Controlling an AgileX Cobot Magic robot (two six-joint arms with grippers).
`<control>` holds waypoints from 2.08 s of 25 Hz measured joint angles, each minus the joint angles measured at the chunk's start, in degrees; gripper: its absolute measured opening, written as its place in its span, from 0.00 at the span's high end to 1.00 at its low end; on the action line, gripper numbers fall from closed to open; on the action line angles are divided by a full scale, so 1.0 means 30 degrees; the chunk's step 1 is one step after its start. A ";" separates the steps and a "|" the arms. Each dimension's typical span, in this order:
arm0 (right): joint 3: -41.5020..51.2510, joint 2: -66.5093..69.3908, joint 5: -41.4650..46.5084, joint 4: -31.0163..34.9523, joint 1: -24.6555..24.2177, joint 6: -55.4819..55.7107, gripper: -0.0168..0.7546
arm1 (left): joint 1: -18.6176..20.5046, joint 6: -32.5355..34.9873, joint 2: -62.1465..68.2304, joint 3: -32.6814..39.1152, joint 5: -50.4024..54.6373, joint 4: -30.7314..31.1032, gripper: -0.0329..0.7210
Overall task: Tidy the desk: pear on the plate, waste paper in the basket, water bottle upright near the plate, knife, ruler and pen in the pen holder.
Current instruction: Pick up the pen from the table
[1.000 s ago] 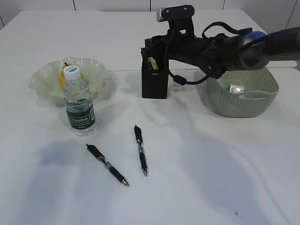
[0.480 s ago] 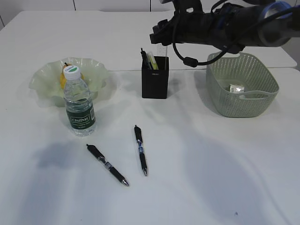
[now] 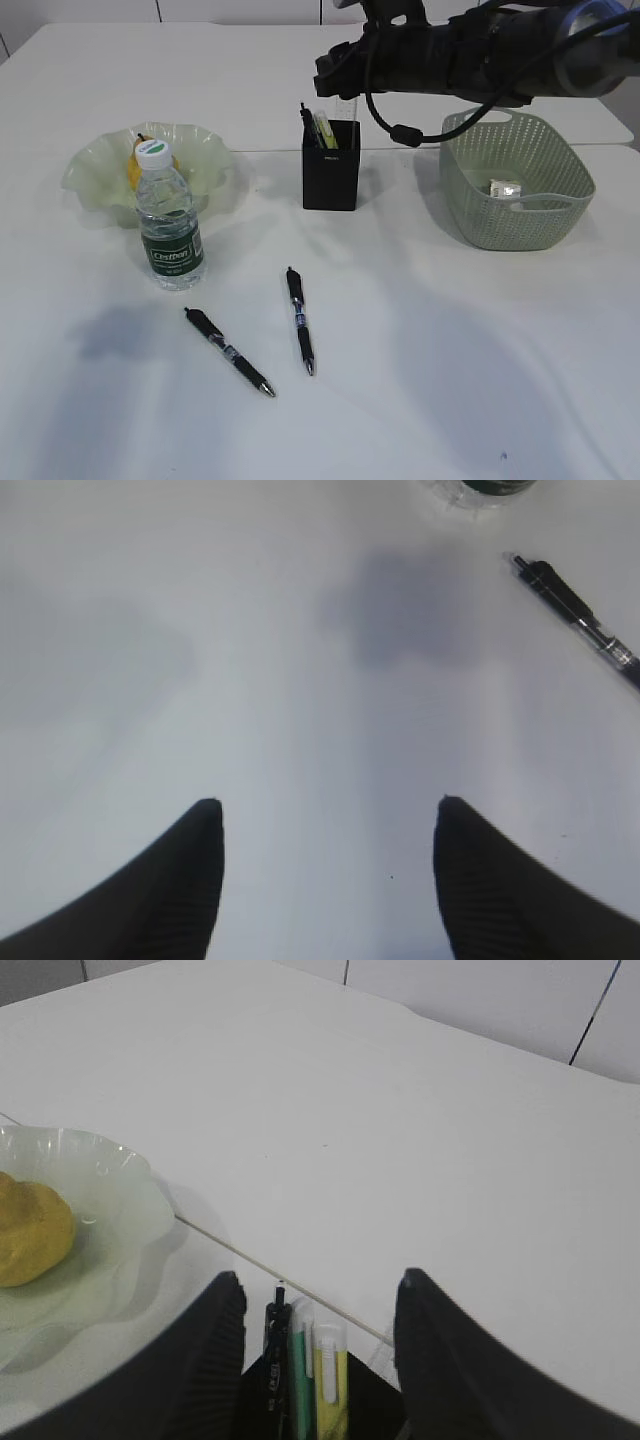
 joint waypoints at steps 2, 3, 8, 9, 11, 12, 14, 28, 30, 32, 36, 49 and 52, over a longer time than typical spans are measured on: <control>0.0000 -0.0051 0.0247 -0.0079 0.0000 0.0219 0.50 | 0.0000 0.0000 0.0000 0.0000 0.0000 0.0000 0.34; 0.0031 -0.0127 0.0395 -0.0178 0.0000 0.0485 0.50 | 0.0000 0.0000 0.0000 0.0000 0.0000 0.0000 0.34; 0.0249 -0.1024 0.0609 -0.3018 0.0000 0.2887 0.50 | 0.0000 0.0000 0.0000 0.0000 0.0000 0.0000 0.34; 0.0487 -0.1295 0.0549 -0.3940 0.0000 0.3573 0.50 | 0.0000 0.0000 0.0000 0.0000 0.0000 0.0000 0.34; 0.1047 -0.1793 0.0216 -0.5666 0.0000 0.5006 0.50 | 0.0000 0.0000 0.0000 0.0000 0.0000 0.0000 0.34; 0.1419 -0.2050 0.0051 -0.6504 0.0000 0.5618 0.50 | 0.0000 0.0000 0.0000 0.0000 0.0000 0.0000 0.34; 0.2063 -0.2449 -0.0231 -0.7791 0.0000 0.6685 0.50 | 0.0000 0.0000 0.0000 0.0000 0.0013 0.0000 0.34; 0.3105 -0.4476 -0.3235 -1.3249 0.0436 1.4599 0.50 | 0.0000 0.0000 0.0000 0.0000 0.0414 0.0000 0.34; 0.3105 -0.4702 -0.3867 -1.3324 0.0452 1.5176 0.50 | 0.0000 0.0000 0.0000 0.0000 0.0487 0.0000 0.34; 0.3105 -0.4984 -0.4417 -1.3391 0.0452 1.5953 0.50 | 0.0000 0.0000 0.0000 0.0000 0.0487 0.0000 0.34; 0.3117 -0.5464 -0.5861 -1.3403 0.0452 1.6700 0.50 | 0.0000 0.0000 0.0000 0.0000 0.0529 0.0000 0.34; 0.8104 -0.9468 -0.6386 -1.3403 0.0452 1.7225 0.50 | 0.0000 0.0000 0.0000 0.0000 0.0920 -0.2043 0.34; 0.8843 -1.0130 -0.6318 -1.3403 0.0452 1.7225 0.50 | 0.0000 0.0000 0.0000 0.0000 0.0960 -0.2856 0.34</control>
